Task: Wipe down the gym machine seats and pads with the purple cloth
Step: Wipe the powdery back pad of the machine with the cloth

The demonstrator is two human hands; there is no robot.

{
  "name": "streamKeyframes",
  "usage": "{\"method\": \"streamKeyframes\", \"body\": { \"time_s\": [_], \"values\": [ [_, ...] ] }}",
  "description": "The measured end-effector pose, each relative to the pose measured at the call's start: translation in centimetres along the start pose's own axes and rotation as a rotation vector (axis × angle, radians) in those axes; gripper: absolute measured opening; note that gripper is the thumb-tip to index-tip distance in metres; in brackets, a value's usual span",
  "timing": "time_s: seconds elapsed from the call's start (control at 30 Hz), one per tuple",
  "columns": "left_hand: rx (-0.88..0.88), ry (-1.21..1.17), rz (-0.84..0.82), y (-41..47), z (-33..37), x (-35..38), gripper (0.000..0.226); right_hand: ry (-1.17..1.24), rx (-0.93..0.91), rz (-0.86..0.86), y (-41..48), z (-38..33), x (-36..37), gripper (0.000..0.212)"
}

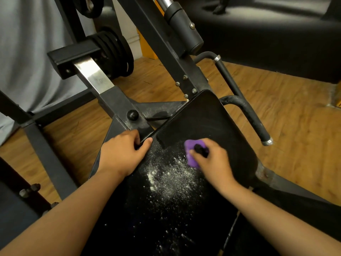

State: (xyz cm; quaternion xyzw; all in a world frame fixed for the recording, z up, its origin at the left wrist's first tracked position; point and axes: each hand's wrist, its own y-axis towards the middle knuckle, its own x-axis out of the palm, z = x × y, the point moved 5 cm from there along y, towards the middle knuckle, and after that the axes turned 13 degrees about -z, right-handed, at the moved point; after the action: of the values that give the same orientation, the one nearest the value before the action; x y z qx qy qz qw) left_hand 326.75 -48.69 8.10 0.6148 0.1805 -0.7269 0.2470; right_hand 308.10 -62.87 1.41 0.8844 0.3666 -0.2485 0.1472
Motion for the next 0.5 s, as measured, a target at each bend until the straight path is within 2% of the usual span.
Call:
{"method": "streamKeyframes", "body": {
  "time_s": [0.1, 0.2, 0.27, 0.37, 0.43, 0.5],
  "values": [
    [-0.002, -0.003, -0.003, -0.1, 0.0, 0.0, 0.042, 0.022, -0.122, -0.071, 0.1, -2.5, 1.6, 0.01],
    [-0.005, -0.002, -0.002, -0.1, 0.0, 0.0, 0.043, -0.002, -0.139, -0.03, 1.1, -1.3, 0.2, 0.013],
    [-0.004, -0.004, -0.001, 0.0, 0.0, 0.0, 0.043, -0.044, -0.059, 0.063, 1.9, 1.3, -1.6, 0.013],
    [-0.003, -0.002, 0.007, 0.0, 0.0, 0.0, 0.042, -0.076, 0.195, 0.189, 2.2, 6.7, -4.7, 0.012],
    [-0.003, -0.001, 0.008, 0.0, 0.0, 0.0, 0.042, -0.094, 0.318, 0.207, 0.8, 9.0, -5.8, 0.014],
    [-0.01, -0.009, 0.008, 0.0, 0.0, 0.0, 0.042, -0.1, 0.323, 0.187, -0.9, 9.2, -5.3, 0.012]
  ]
}}
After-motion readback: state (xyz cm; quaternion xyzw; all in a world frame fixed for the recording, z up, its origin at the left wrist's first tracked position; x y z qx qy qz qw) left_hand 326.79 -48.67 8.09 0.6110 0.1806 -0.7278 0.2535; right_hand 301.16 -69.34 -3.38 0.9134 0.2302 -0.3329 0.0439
